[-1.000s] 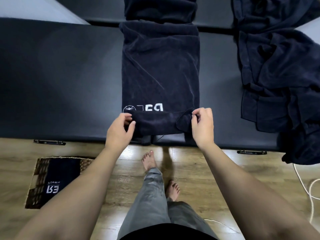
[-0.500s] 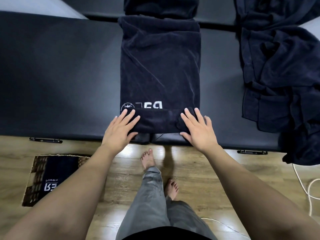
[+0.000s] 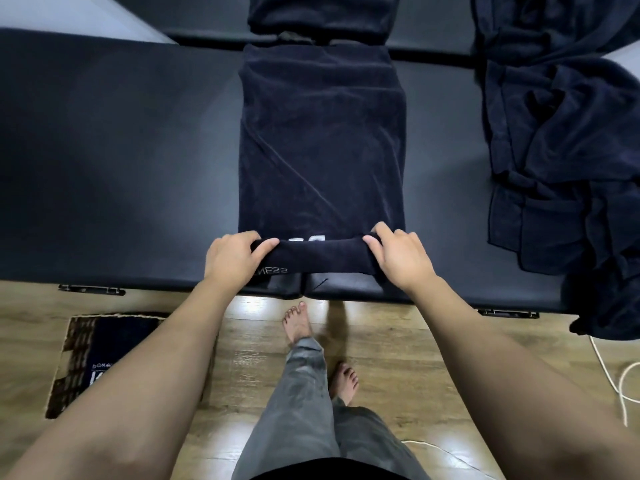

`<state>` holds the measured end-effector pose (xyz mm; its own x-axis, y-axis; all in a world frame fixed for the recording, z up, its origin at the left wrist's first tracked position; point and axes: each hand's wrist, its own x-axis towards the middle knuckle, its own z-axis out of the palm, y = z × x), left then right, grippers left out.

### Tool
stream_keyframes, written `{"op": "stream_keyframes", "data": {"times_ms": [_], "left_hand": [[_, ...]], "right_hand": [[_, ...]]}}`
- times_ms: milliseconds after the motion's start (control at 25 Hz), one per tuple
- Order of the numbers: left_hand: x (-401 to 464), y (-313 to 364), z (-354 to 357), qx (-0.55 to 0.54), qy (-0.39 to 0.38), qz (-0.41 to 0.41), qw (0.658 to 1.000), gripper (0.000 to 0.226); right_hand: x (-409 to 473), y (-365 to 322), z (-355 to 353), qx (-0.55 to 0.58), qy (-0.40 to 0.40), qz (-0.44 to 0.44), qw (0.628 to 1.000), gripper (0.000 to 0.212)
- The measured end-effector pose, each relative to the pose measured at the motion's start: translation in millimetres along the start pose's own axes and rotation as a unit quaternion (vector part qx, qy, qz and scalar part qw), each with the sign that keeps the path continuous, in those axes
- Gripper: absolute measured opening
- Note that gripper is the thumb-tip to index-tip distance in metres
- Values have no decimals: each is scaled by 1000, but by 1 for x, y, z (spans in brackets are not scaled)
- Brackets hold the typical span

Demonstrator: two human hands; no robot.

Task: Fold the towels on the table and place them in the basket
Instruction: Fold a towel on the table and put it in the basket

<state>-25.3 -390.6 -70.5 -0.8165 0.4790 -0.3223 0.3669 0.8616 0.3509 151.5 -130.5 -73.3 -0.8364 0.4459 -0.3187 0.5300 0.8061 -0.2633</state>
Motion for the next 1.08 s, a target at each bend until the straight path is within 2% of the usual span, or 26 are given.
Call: {"op": "stream_keyframes", "data": {"times_ms": [40,120,200,240,320,400,520,600,680,800,920,1000,1080], "left_hand": [[2,4,1,35,18,5,999,41],[2,9,8,114,103,65,986,22],[-3,14,18,165,204,157,952,6],[-7,17,24,158,234,211,936,9],[-17,22,34,136,243,285,917,11],[-28,20,42,148,225,284,920,23],[-37,12,50,174,163,246,939,53],[-40,5,54,212,132,231,940,68],[-35,-3,55,218,140,243,935,66],[-19,-15,42,146,165,271,937,55],[1,-10,28,137,173,270,937,46],[12,-3,24,142,167,251,943,50],[20,-1,20,164,176,231,943,52]], "right_hand": [[3,-4,2,-15,26,10,1000,33],[6,-12,5,-65,111,5,992,25],[6,-18,10,-107,167,-39,979,17],[5,-19,15,-111,185,-63,975,18],[-1,-18,21,-126,209,-82,966,33],[-14,-16,27,-145,196,-92,966,48],[-28,-11,35,-175,127,-97,972,78],[-28,-9,37,-177,114,-100,972,80],[-24,-6,40,-181,140,-107,968,70],[-14,2,33,-180,177,-148,956,50],[-10,3,23,-177,169,-161,956,46],[-3,-6,11,-147,128,-149,969,56],[5,-16,1,-130,39,-103,985,64]]}}
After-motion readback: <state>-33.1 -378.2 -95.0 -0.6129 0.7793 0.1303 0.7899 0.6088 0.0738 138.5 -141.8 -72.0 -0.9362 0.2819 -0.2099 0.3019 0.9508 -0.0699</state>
